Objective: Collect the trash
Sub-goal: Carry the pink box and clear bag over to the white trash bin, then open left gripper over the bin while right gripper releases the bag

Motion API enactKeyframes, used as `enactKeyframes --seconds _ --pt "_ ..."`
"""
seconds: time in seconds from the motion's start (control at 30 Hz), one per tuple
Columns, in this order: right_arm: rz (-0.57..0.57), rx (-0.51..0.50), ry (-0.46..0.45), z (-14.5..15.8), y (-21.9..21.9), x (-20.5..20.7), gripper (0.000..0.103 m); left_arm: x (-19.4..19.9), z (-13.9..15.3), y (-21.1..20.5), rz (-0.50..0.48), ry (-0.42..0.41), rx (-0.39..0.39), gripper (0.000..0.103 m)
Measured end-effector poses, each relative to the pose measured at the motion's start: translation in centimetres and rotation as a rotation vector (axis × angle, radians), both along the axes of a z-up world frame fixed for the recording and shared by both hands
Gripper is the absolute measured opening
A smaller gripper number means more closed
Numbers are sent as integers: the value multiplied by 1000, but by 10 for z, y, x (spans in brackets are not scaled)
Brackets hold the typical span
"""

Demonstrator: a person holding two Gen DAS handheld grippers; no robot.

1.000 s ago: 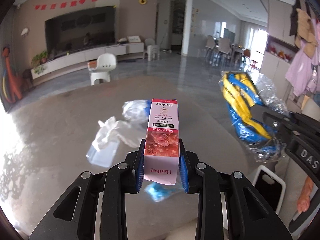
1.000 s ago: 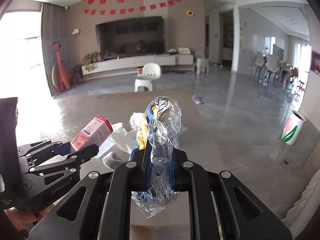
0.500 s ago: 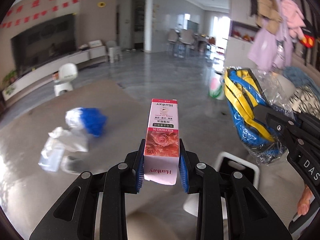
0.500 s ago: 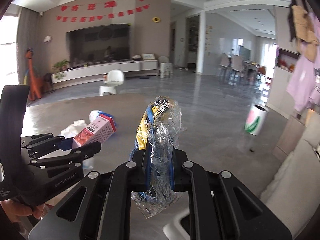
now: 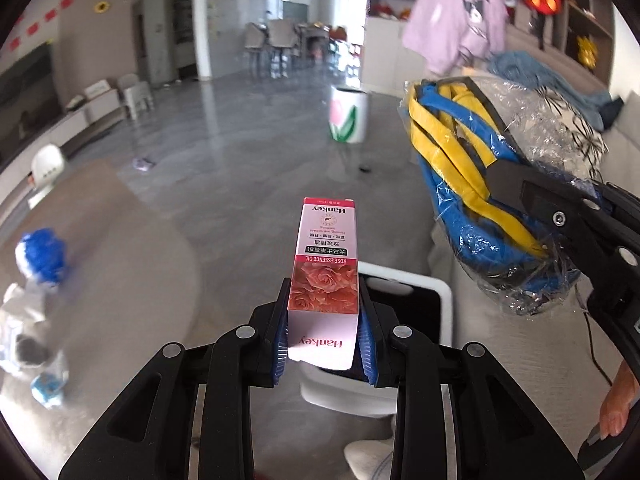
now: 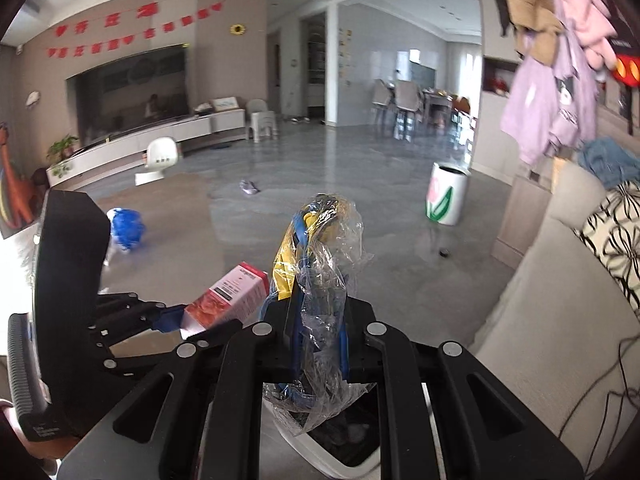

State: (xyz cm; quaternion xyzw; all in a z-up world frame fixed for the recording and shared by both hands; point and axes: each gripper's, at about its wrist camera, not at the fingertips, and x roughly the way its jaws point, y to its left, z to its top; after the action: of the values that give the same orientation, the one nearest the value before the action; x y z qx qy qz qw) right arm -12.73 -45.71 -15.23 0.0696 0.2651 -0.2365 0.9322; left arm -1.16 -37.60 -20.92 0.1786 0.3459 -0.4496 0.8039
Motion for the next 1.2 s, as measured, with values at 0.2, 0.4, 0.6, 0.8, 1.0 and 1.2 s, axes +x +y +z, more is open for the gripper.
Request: enactKeyframes --seconds 0.2,0.4,0.6,0.8,1.0,1.2 --pt "-71 14 24 -16 -29 -18 15 -7 -19 -41 -63 32 38 29" --pt "-111 56 51 -33 -47 -25 15 -5 -54 -71 -65 100 171 98" --pt "-107 81 63 -46 -53 -24 15 -1 -66 -70 -49 81 212 98" --pt "-87 106 83 -54 -58 -14 15 10 -53 -59 31 42 183 98" --pt "-66 128 152 -77 -54 5 16 33 -31 -30 125 17 132 98" --pt "-79 126 326 -110 -56 26 97 43 -17 -5 181 19 90 98"
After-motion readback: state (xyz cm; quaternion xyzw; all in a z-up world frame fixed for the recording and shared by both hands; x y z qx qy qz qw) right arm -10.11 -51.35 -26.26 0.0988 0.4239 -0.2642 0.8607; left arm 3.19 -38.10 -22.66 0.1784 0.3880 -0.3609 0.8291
